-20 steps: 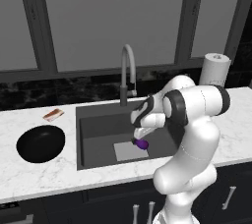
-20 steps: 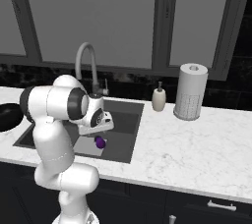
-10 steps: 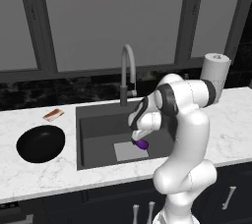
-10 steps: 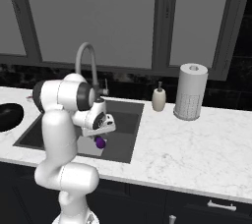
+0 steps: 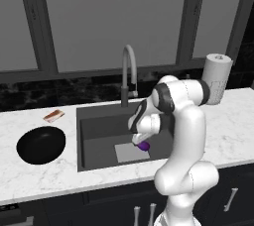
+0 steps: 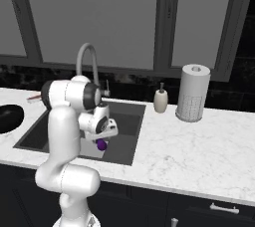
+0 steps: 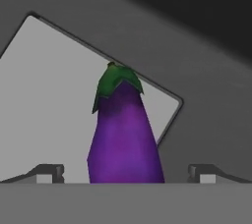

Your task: Pick the eggplant from the sink and place it in the bowl. Then pick the bowl and place it in the microwave. Then close the microwave door and press the start button.

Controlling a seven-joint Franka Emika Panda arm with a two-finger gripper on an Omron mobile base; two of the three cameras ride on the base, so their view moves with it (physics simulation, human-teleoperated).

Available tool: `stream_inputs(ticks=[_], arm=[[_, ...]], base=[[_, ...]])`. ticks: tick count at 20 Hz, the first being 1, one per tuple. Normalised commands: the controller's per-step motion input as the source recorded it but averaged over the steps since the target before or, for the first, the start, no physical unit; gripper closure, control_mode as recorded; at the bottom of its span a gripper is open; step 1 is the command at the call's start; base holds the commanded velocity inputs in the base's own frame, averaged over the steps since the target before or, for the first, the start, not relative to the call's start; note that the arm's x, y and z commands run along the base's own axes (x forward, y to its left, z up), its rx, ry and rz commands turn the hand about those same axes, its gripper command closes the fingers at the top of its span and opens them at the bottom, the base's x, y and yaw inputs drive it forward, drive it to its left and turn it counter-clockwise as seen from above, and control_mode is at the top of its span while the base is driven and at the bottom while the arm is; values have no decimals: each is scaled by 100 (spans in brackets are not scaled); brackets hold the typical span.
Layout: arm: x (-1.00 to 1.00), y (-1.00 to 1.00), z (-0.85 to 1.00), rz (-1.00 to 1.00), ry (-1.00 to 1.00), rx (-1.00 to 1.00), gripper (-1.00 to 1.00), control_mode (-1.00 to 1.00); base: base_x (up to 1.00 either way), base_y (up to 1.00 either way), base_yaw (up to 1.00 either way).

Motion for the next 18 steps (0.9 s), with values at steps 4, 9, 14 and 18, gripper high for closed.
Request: stream_inputs(ticks=[4, 9, 14, 18], arm=[[0, 0, -37, 0, 0, 0, -100, -100], [6, 0, -36, 0, 0, 0, -100, -100], [2, 0, -27, 0, 0, 0, 100, -100], [-9, 0, 4, 1, -2, 0, 100, -100]], base=[[0, 0, 0], [0, 0, 0], [0, 0, 0], [0, 0, 0]])
